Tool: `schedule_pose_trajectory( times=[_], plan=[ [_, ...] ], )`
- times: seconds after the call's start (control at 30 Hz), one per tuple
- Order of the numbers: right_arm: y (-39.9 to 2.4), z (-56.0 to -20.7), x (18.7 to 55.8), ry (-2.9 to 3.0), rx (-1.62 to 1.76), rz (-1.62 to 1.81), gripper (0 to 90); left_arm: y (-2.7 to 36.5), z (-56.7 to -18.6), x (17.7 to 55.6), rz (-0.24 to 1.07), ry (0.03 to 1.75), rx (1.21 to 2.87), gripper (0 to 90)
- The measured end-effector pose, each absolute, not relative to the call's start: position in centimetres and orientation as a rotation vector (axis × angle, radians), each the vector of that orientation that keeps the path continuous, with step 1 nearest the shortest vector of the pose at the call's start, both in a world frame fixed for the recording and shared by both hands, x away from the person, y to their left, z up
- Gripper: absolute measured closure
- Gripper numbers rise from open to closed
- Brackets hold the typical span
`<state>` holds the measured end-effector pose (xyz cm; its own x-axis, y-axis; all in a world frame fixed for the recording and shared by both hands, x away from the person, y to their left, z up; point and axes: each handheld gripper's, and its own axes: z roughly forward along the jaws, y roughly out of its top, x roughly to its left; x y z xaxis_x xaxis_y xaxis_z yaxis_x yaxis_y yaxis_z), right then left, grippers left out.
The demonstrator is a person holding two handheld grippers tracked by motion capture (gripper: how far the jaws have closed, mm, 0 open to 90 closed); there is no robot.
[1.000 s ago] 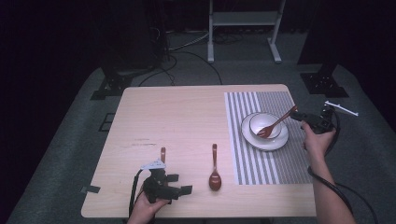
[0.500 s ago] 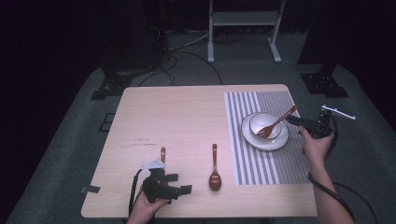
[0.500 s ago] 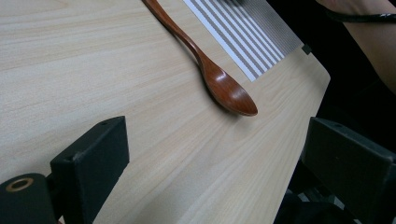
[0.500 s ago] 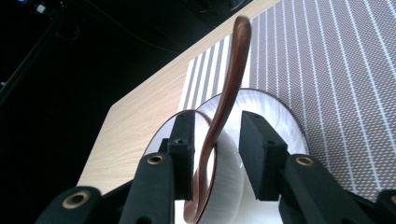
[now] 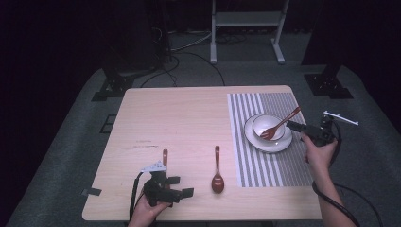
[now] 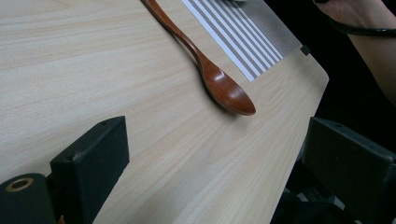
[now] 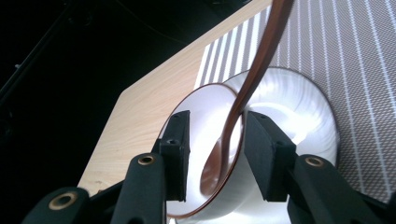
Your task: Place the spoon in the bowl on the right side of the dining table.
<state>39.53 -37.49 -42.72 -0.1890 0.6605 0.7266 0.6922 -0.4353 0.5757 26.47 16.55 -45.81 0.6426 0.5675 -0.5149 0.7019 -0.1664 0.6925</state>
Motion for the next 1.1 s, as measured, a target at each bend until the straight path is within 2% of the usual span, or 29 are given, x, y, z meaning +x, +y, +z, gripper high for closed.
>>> schedule_pose_trajectory(
  times=[0.5,0.87,1.1],
  plan=[
    [-36.6,-42.5,38.3,-1.698,-1.941,-1.724,55.4,16.6,-45.8,26.3,-0.16,1.017,1.845,6.2],
    [-35.7,-42.3,37.3,-1.743,-1.904,-1.748,46.9,16.7,-45.8,26.3,-0.156,1.02,1.843,6.2],
    [-35.3,-42.9,36.8,-1.745,-1.889,-1.737,44.7,16.8,-45.8,26.2,-0.153,1.021,1.843,6.2]
  ],
)
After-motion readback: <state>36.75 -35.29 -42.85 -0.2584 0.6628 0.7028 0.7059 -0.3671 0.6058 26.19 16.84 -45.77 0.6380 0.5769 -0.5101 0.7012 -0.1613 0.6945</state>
